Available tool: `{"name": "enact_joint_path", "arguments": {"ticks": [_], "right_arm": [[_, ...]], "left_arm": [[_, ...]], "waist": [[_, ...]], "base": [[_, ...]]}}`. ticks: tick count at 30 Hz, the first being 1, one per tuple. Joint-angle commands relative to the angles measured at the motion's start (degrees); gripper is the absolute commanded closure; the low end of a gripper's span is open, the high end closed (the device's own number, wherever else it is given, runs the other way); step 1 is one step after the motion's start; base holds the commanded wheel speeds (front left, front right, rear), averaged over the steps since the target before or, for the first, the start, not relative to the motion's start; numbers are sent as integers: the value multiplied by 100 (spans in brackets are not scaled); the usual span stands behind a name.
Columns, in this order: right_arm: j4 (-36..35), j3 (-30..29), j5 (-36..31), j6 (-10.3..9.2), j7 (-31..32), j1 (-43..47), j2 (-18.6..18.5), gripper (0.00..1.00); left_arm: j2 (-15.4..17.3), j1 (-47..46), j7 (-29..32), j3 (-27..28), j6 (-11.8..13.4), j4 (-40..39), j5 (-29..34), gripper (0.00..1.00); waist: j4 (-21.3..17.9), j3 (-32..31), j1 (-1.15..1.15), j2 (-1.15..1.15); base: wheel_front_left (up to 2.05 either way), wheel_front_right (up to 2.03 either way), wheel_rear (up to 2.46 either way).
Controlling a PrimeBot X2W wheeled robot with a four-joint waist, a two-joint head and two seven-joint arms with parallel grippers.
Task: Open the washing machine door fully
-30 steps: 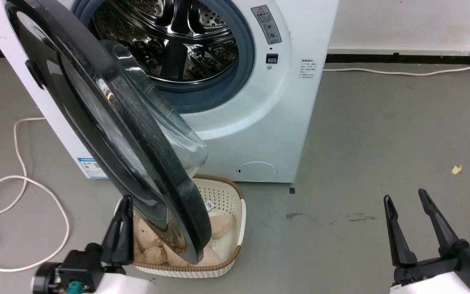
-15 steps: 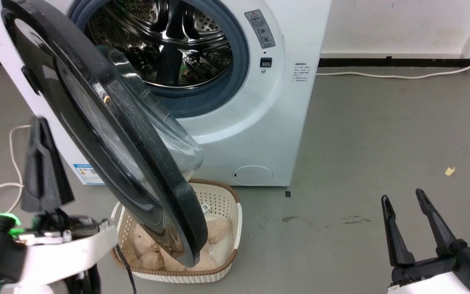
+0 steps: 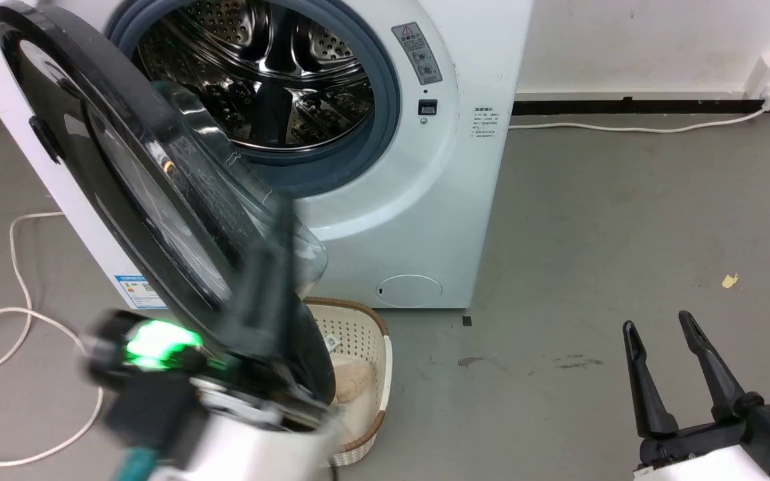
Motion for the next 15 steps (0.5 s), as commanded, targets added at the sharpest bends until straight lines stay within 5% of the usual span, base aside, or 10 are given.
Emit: {"name": "enact_joint_path", "arguments": {"ticks": [1,8,15], "right_arm": [[24,-7,57,6,-25,65,25,0],[35,12,85,6,-25,5,25,0],[62,72,137,6,-25,-85,25,0]], "left_arm": [[11,158,70,-225,-32,121,-50,100],[8,460,250,-1100,41,1112,-299,100],[37,392,205,-1067,281,2413,-627,100]], "waist": [[5,16,0,0],[8,140,0,0],[-16,303,0,0]], "base": [[0,0,0],[0,0,0],[0,0,0]]}}
